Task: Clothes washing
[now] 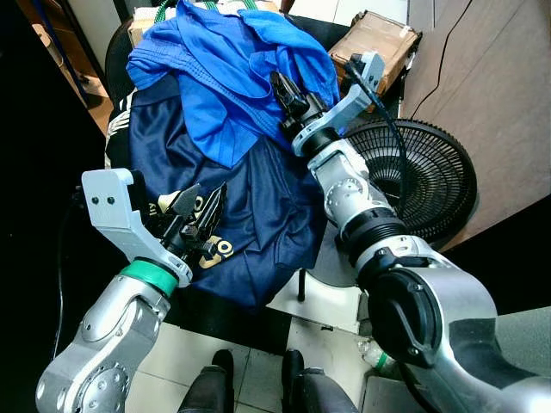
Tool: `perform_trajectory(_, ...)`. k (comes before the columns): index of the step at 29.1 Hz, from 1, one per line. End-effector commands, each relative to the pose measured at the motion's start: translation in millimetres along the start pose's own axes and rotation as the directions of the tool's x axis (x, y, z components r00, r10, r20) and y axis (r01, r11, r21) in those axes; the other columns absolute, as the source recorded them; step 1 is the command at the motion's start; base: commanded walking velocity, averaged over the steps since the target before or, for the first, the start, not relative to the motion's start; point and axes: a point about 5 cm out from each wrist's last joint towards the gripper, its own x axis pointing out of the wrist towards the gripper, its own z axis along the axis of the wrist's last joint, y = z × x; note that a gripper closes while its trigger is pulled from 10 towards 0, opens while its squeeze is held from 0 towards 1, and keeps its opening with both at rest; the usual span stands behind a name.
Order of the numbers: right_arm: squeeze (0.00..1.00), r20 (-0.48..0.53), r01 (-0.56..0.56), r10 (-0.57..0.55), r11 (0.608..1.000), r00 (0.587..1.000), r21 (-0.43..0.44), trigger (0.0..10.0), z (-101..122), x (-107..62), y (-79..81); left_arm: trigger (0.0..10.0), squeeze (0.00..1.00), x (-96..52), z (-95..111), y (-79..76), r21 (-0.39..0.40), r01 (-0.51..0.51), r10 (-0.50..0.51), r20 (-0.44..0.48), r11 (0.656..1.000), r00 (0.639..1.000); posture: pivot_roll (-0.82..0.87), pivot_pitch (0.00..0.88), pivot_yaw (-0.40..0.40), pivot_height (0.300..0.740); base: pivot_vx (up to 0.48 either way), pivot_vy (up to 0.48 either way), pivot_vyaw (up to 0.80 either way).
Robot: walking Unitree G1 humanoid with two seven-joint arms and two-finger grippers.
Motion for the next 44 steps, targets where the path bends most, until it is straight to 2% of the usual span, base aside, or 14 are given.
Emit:
perform_trajectory(1,0.0,0.011,-0.013,0.013,1.0,1.0,0.003,0.0,2.0,1.8,2.1,10.0,0.0,-1.0,-2.7,1.4,0.001,-0.012,0.012,-0.002,1.0,1.0,0.09,0.353,-0.001,0.74,0.0,0.0,0.0)
perform_trajectory(4,0.0,0.16,-0.039,0.03,0.998,0.987,0.053,0.0,41.4,8.7,1.5,10.0,0.0,6.3,1.5,9.1,-0.007,-0.042,0.042,0.05,0.999,0.998,0.09,0.286,-0.024,0.74,0.0,0.0,0.0)
perform_trajectory(6,0.0,0.325,-0.085,0.068,0.996,0.943,0.04,0.0,96.7,14.1,5.6,10.0,0.0,14.1,8.1,15.0,-0.01,-0.055,0.056,0.107,0.998,0.993,0.07,0.2,-0.037,0.74,0.0,0.0,0.0)
perform_trajectory(10,0.0,0.372,-0.097,0.082,0.995,0.925,0.021,0.0,115.1,14.6,8.0,10.0,0.0,16.3,9.9,16.3,-0.012,-0.056,0.057,0.122,0.998,0.991,0.07,0.2,-0.037,0.74,0.0,0.0,0.0)
perform_trajectory(11,0.0,0.481,-0.084,0.103,0.995,0.871,-0.06,0.0,163.8,10.2,12.0,10.0,0.0,21.9,12.3,18.3,-0.009,-0.05,0.051,0.146,0.999,0.988,0.06,0.135,-0.037,0.74,0.0,0.0,0.0)
perform_trajectory(12,0.0,0.481,-0.084,0.103,0.995,0.871,-0.06,0.0,163.8,10.2,12.0,10.0,0.0,21.9,12.3,18.3,-0.009,-0.05,0.051,0.146,0.999,0.988,0.06,0.135,-0.037,0.74,0.0,0.0,0.0)
perform_trajectory(14,0.0,0.615,0.011,0.114,0.981,0.78,-0.196,0.0,231.0,-10.4,13.7,10.0,0.0,30.3,14.2,20.1,-0.003,-0.039,0.039,0.172,0.999,0.984,0.06,0.103,-0.033,0.74,0.0,0.0,0.0)
perform_trajectory(17,0.0,0.643,0.115,0.101,0.952,0.759,-0.285,0.0,251.5,-28.6,4.3,10.0,0.0,33.5,13.4,20.3,-0.001,-0.03,0.03,0.18,1.0,0.983,0.05,0.07,-0.026,0.74,0.0,0.0,0.0)
perform_trajectory(23,0.0,0.613,0.175,0.068,0.929,0.787,-0.327,0.0,240.4,-43.5,-15.2,10.0,0.0,36.5,11.7,20.6,0.001,-0.024,0.023,0.189,1.0,0.982,0.05,0.042,-0.019,0.74,0.0,0.0,0.0)
perform_trajectory(28,0.0,0.508,0.202,0.017,0.906,0.861,-0.372,0.0,192.1,-54.4,-36.9,10.0,0.0,37.8,9.7,20.6,0.027,-0.011,0.006,0.186,1.0,0.983,0.07,0.023,-0.027,0.74,0.0,0.0,0.0)
perform_trajectory(29,0.0,0.414,0.202,-0.019,0.892,0.91,-0.404,0.0,157.5,-62.1,-49.0,10.0,0.0,37.1,6.4,17.8,0.049,0.006,-0.014,0.17,0.999,0.985,0.08,0.023,-0.032,0.74,0.0,0.0,0.0)
perform_trajectory(32,0.0,0.301,0.205,-0.084,0.893,0.95,-0.4,0.0,117.3,-75.4,-65.9,10.0,0.0,35.2,-0.1,15.6,0.071,0.013,-0.024,0.144,0.997,0.989,0.08,0.024,-0.039,0.74,0.0,0.0,0.0)
perform_trajectory(40,0.0,0.003,0.135,-0.149,0.887,0.989,-0.441,0.0,41.8,-110.7,-82.5,10.0,0.0,30.1,-18.0,14.7,0.148,0.002,-0.012,0.069,0.989,0.998,0.08,0.032,-0.065,0.74,0.0,0.0,0.0)
perform_trajectory(44,0.0,-0.039,0.165,-0.203,0.88,0.978,-0.446,0.0,26.1,-122.8,-84.4,10.0,0.0,29.2,-20.4,18.7,0.153,-0.026,0.017,0.062,0.988,0.998,0.08,0.036,-0.064,0.74,0.0,0.0,0.0)
